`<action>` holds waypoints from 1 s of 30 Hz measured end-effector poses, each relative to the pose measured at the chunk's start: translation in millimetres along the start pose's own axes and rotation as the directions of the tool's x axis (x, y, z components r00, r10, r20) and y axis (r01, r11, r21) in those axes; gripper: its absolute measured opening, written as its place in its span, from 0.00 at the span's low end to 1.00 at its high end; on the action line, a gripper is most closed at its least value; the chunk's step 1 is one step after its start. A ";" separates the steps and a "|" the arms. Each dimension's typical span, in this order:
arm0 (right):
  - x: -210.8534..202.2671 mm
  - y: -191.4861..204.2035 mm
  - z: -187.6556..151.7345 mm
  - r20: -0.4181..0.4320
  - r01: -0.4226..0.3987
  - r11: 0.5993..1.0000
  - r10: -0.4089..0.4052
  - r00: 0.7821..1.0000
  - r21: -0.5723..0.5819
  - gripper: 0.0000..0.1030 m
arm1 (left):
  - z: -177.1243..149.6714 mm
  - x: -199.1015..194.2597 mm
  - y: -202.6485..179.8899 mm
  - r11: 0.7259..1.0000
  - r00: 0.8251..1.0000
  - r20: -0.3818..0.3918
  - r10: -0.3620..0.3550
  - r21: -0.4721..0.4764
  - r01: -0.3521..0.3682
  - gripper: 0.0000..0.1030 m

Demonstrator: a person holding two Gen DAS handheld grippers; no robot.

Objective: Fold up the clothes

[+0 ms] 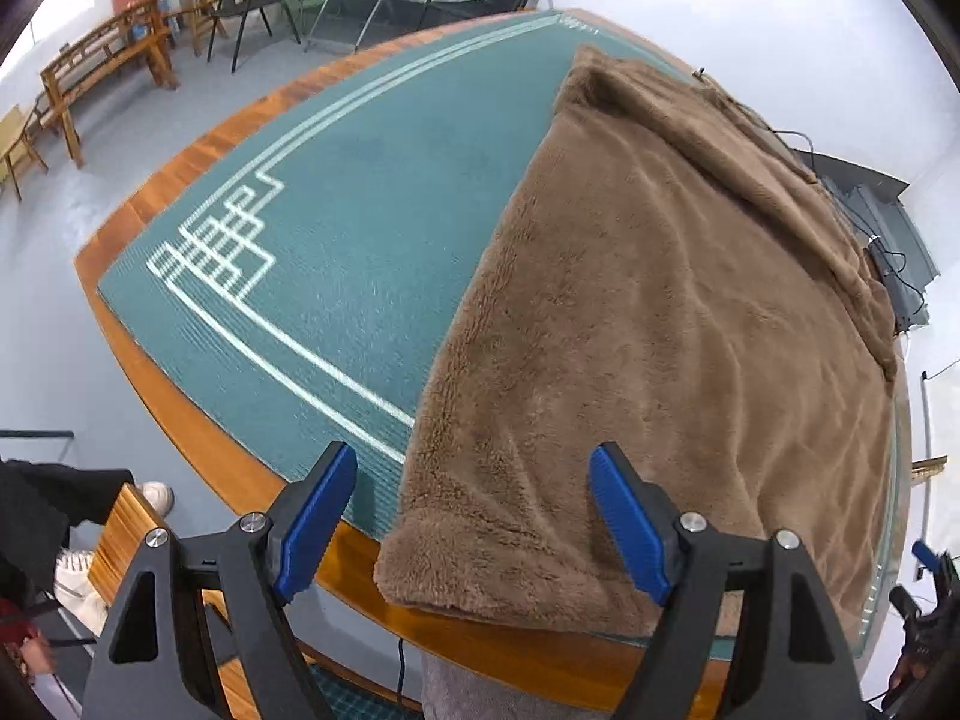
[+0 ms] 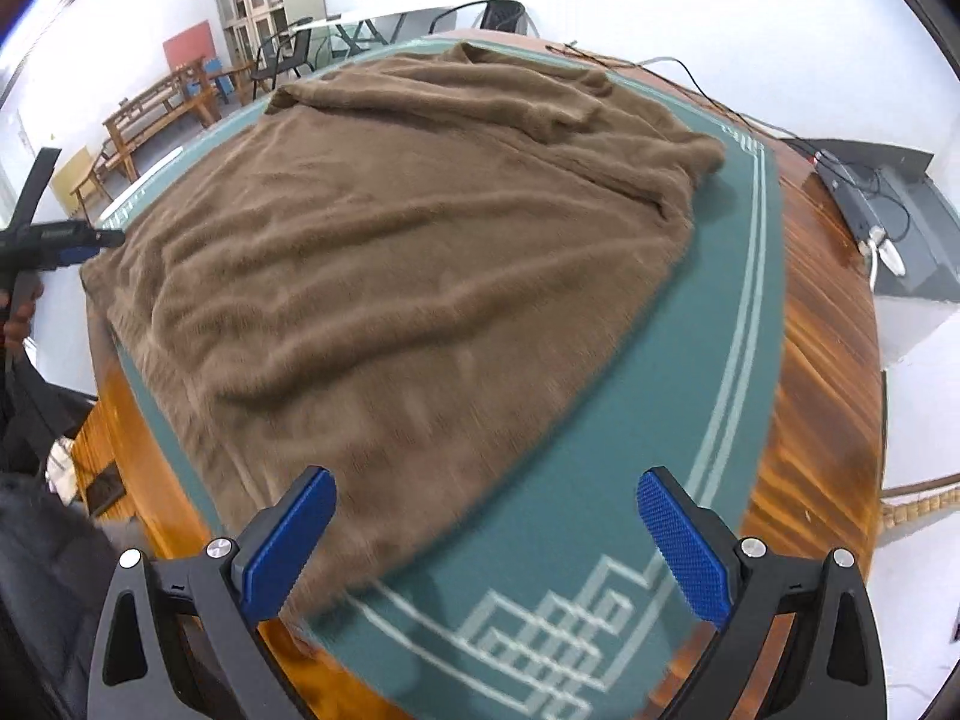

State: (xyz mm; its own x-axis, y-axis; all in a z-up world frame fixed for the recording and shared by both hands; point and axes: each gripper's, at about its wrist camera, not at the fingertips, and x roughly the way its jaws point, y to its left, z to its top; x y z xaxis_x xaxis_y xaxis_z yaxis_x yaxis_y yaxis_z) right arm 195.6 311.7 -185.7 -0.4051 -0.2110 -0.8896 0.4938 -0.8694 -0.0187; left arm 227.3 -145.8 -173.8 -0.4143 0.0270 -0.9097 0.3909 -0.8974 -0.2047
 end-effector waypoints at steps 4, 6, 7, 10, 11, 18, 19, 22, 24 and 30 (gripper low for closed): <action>-8.7 -2.2 -16.3 -0.022 -0.075 0.997 0.075 0.997 0.005 0.99 | -2.4 8.2 -4.4 1.000 1.000 -0.028 -0.013 0.021 0.014 0.81; -11.4 7.2 -20.4 -0.030 -0.132 0.991 0.131 0.991 -0.024 0.99 | -1.7 9.3 -7.9 0.999 1.000 -0.027 -0.004 0.036 0.005 0.81; -11.9 15.0 -21.0 -0.034 -0.155 0.986 0.153 0.988 -0.057 0.99 | -0.8 9.9 -9.4 0.999 1.000 -0.031 -0.004 0.041 0.005 0.81; -6.2 29.3 -21.2 -0.046 -0.193 0.975 0.189 0.981 -0.107 0.99 | 2.7 11.0 -11.1 0.999 0.999 -0.038 -0.016 0.037 0.017 0.81; -1.6 32.0 -20.6 -0.053 -0.200 0.973 0.195 0.979 -0.113 0.99 | 3.9 11.2 -11.3 0.999 0.999 -0.040 -0.021 0.033 0.022 0.81; 24.3 39.7 -18.2 -0.114 -0.266 0.958 0.254 0.961 -0.109 0.80 | 9.6 19.2 -20.6 0.999 0.999 -0.050 -0.001 0.038 0.003 0.82; 29.8 41.2 -19.1 -0.139 -0.285 0.953 0.270 0.953 -0.105 0.77 | 10.3 20.6 -22.8 0.999 0.999 -0.051 0.003 0.043 -0.001 0.83; 33.9 43.8 -18.4 -0.154 -0.280 0.954 0.262 0.953 -0.105 0.72 | 10.4 25.0 -33.1 0.995 0.997 -0.061 0.037 0.090 -0.032 0.84; 33.3 44.8 -17.7 -0.152 -0.249 0.961 0.230 0.961 -0.120 0.59 | 10.2 25.4 -37.6 0.993 0.997 -0.065 0.033 0.116 -0.025 0.81; 23.9 43.5 -11.2 -0.113 -0.204 0.974 0.193 0.975 -0.099 0.28 | 20.7 18.9 -29.9 0.997 0.995 -0.097 -0.008 0.074 0.015 0.31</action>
State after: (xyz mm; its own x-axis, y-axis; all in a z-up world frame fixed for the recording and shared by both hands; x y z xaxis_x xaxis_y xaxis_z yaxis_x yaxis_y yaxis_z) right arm 216.1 273.9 -212.8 -0.2124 -0.3226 -0.9224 0.6395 -0.7596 0.1184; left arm 190.8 -127.6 -177.3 -0.3361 0.0766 -0.9387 0.3231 -0.9268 -0.1913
